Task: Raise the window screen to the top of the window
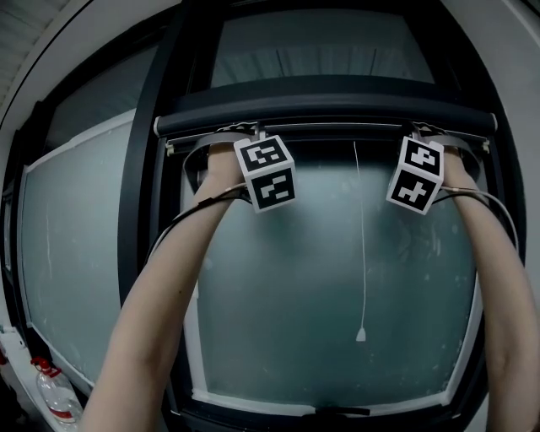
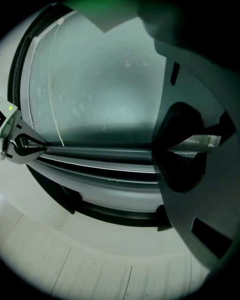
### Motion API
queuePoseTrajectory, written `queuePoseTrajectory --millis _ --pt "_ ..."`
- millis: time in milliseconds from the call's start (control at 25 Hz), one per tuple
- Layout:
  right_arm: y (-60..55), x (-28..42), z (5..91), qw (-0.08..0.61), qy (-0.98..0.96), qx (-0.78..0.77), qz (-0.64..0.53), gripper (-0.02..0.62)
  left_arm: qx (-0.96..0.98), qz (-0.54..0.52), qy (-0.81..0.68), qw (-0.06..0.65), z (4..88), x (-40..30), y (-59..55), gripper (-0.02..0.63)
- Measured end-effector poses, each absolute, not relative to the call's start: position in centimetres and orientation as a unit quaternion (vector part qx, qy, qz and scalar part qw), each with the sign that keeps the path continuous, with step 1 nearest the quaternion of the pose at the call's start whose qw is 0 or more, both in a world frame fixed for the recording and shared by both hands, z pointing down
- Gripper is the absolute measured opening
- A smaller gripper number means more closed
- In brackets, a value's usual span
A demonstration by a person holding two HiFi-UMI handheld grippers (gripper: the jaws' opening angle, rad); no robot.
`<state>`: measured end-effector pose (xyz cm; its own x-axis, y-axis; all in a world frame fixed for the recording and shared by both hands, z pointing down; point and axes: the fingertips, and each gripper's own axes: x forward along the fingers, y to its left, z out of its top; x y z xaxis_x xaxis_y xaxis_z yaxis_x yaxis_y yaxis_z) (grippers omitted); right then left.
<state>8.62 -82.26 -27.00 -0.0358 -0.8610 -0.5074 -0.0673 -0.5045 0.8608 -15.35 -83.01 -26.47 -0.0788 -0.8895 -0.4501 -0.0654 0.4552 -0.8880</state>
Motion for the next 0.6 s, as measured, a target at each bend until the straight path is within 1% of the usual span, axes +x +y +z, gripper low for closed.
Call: queuePoseTrajectory --millis 280,480,600 --pt "-82.3 8.8 -28.6 0.293 -0.382 0.627 -0.612 0.021 -0.394 -0.357 0.645 0.549 -28.0 -15.2 -83.1 0.017" --pt "-82.5 8.8 -29.0 0.286 -0.393 0.637 -0.598 0.021 -0.384 -0.357 0.639 0.563 -28.2 -15.2 -83.3 0.017" --pt "-82.3 8.9 -29.1 0.289 -0.395 0.647 -0.584 0.023 -0.412 -0.329 0.637 0.563 -28.2 -15.1 -83.0 0.017"
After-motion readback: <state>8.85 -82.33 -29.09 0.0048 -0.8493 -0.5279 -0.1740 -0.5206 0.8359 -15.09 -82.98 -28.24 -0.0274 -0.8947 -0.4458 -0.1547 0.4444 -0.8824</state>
